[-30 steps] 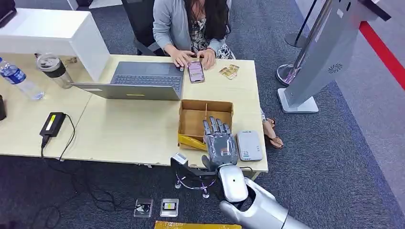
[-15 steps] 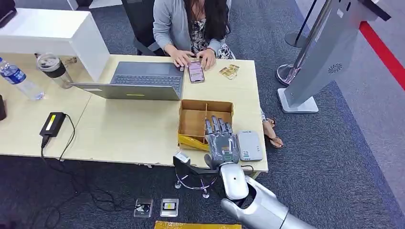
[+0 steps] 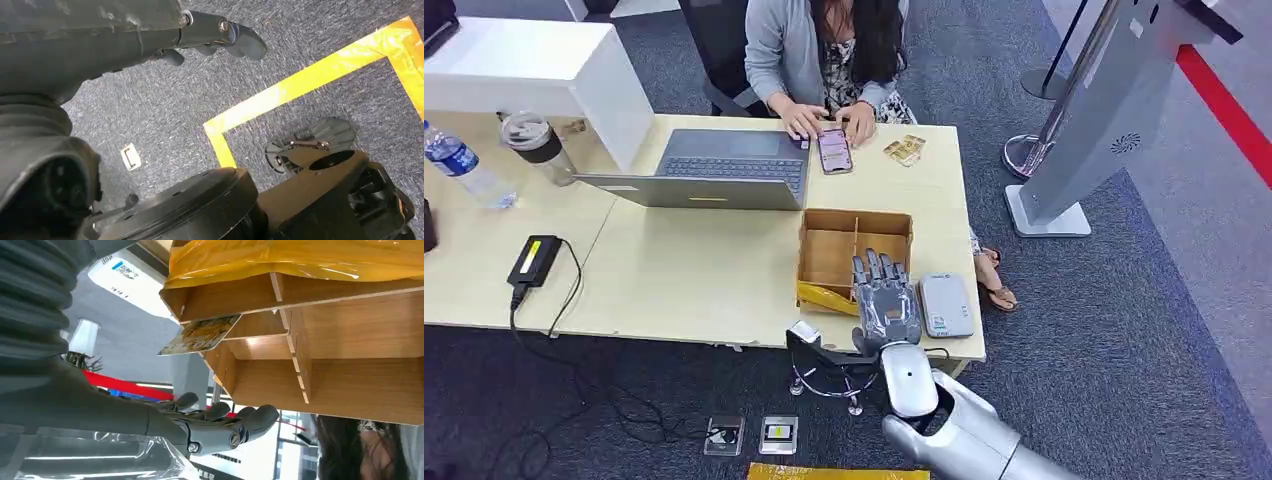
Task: Pass the card to the sensor for recognition and then transmit it.
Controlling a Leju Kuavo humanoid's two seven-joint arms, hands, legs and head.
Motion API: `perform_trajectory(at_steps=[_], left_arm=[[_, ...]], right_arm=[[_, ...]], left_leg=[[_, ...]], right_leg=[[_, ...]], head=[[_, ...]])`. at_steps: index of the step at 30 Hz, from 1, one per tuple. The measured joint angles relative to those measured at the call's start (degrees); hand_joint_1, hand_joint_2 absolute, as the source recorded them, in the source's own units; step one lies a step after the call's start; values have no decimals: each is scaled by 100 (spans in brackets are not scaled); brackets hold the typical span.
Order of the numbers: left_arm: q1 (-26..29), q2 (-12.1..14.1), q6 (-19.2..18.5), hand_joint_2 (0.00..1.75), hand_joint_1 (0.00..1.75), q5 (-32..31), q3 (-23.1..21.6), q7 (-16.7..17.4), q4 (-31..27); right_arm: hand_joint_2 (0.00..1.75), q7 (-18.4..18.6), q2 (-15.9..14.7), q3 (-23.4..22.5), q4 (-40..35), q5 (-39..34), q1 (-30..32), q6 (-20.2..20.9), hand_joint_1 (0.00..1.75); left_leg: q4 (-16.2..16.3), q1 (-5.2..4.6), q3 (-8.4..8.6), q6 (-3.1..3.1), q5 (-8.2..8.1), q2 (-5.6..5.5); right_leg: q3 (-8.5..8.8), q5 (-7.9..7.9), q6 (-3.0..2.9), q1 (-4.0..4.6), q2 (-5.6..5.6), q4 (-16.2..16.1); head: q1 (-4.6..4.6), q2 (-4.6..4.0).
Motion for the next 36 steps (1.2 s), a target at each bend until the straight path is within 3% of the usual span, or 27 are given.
perform_trajectory(at_steps=[20,36], left_arm=[[0,0,-13,0,0,-24,0,4,0],[0,0,-9,0,0,-22,0,22,0]], right_arm=[[175,31,33,2,326,258,-256,212,0],[175,39,15,-100,546,77,-374,111,0]], left_leg=[[0,0,0,0,0,0],[1,0,2,0,0,0]], right_leg=[[0,0,0,0,0,0],[0,0,0,0,1,0]], head=[[0,0],[0,0]])
